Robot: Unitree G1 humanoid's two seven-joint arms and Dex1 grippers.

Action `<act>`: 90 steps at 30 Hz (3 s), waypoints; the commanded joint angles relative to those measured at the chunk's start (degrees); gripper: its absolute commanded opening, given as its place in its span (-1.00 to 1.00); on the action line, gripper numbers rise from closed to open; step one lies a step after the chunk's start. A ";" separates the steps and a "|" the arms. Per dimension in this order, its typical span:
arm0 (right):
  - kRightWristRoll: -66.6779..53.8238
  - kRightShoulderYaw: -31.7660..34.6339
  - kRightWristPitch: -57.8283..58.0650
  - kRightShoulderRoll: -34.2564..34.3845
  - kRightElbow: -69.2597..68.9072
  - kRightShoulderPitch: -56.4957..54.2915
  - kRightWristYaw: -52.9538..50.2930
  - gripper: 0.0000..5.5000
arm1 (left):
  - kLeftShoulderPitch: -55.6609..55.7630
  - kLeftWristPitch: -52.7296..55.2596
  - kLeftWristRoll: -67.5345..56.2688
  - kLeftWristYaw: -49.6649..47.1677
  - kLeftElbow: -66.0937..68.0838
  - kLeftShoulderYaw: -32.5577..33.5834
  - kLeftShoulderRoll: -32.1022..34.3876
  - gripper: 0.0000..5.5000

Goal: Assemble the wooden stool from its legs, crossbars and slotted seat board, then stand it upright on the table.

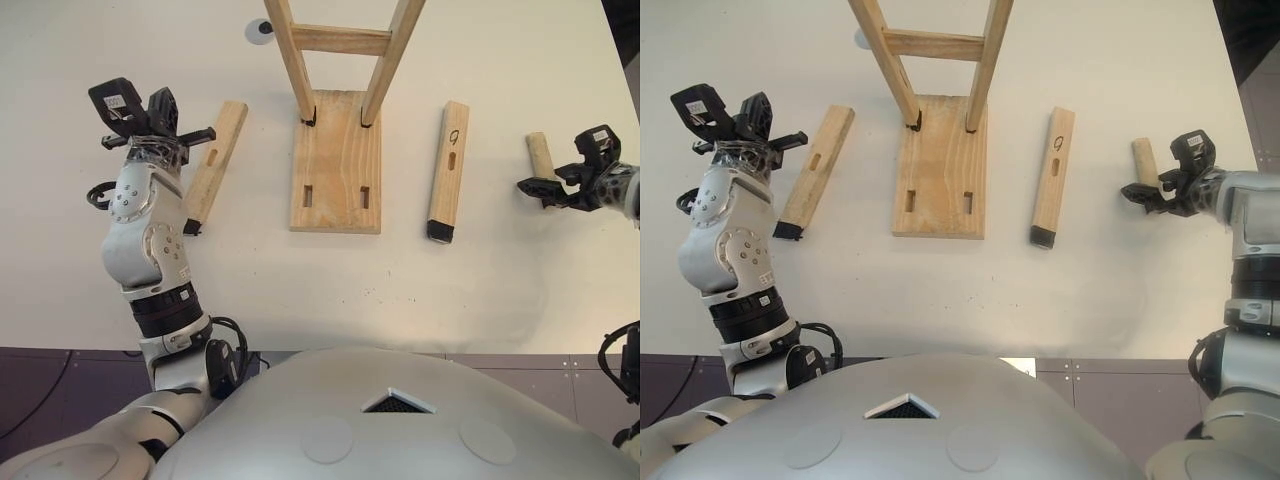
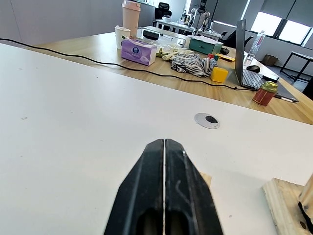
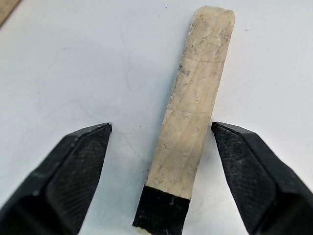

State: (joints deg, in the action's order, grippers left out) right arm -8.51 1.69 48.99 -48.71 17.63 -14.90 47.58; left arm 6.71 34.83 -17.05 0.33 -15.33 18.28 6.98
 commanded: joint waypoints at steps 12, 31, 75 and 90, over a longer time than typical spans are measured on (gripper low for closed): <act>-0.72 2.16 -3.07 2.84 6.96 7.25 -3.07 -0.51 | 5.80 -3.71 -1.16 3.27 -3.32 -4.30 0.49 -1.00; -8.06 6.00 -21.04 29.33 -38.88 -9.79 -27.95 -0.53 | 23.85 4.47 -27.81 17.07 -7.42 -7.55 5.78 -0.23; -2.40 -9.80 -30.08 31.55 -42.16 -6.10 -20.00 -0.53 | 30.84 10.43 -42.55 20.48 4.40 -4.98 7.13 -0.85; -3.50 -8.98 -21.11 30.01 -40.99 -5.01 -18.42 -0.08 | 27.52 14.99 -40.03 27.85 11.40 5.83 29.15 -0.86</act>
State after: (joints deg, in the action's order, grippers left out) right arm -8.59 -11.27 25.63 -19.01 -22.54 -19.44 29.72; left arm 37.45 47.67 -57.02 25.91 -4.95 21.68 31.60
